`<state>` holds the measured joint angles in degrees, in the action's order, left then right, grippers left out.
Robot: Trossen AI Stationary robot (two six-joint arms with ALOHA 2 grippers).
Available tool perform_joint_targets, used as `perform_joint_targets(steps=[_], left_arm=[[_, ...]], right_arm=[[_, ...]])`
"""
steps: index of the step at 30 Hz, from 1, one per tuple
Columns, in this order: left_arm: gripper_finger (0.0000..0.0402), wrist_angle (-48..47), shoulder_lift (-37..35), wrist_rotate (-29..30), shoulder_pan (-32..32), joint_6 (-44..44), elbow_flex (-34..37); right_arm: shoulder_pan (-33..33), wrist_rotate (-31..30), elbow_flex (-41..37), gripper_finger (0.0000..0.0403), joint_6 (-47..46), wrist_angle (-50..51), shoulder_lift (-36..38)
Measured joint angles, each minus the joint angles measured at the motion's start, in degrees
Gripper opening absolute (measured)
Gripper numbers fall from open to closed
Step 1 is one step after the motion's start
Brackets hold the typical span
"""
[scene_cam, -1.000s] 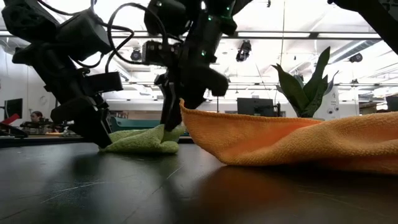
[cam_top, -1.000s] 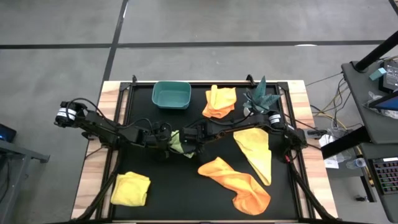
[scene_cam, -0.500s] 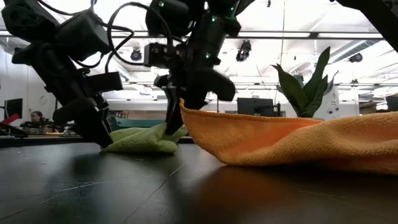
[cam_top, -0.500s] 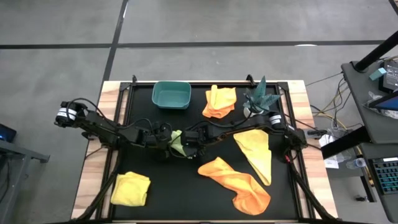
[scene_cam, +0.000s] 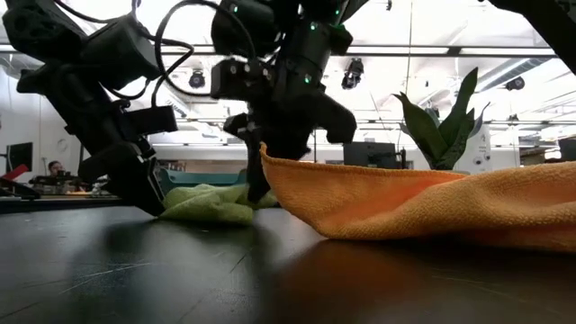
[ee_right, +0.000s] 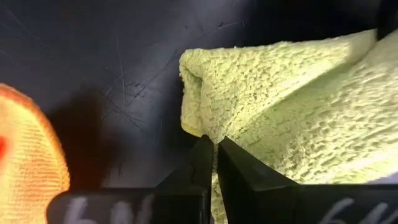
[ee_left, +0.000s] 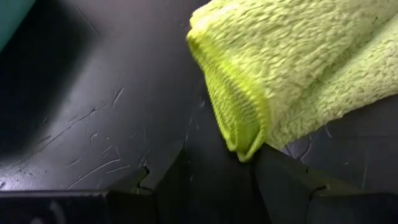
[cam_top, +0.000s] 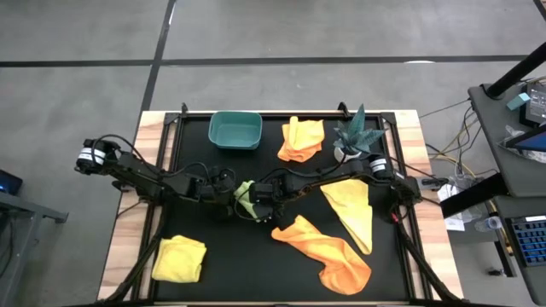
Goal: Fold microfiber towels
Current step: Fold the green microfiber cloth
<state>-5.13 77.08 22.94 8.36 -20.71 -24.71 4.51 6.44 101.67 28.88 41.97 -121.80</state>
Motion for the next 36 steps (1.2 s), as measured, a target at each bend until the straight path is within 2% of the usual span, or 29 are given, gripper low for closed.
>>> perform_joint_targets(steps=[7, 14, 20, 24, 29, 36], left_arm=[[0.0173, -0.3, -0.1, 0.1, 0.0, 0.1, 0.0], [0.0173, -0.2, -1.0, -0.2, 0.0, 0.3, 0.0], [0.0173, -0.1, -3.2, -3.2, 0.0, 2.0, 0.0], [0.0173, 0.0, -5.5, -3.4, 0.0, 2.1, 0.0], [0.0173, 0.3, -8.0, -3.4, 0.0, 2.1, 0.0], [0.0173, 0.8, -8.5, -3.3, 0.0, 2.0, 0.0]], right_arm=[[0.0, 4.0, -0.1, 0.0022, -1.0, 0.0, -0.3], [0.0, 4.3, -0.1, 0.0085, -3.3, -0.1, -0.2], [-0.1, 4.1, -0.1, 0.0128, -5.3, 1.2, 1.4], [-0.2, 4.1, -0.2, 0.0132, -5.9, 2.3, 2.3], [-0.2, 4.1, -0.2, 0.0118, -7.2, 4.3, 2.7], [-0.2, 4.1, -0.7, 0.0114, -8.6, 5.1, 2.9]])
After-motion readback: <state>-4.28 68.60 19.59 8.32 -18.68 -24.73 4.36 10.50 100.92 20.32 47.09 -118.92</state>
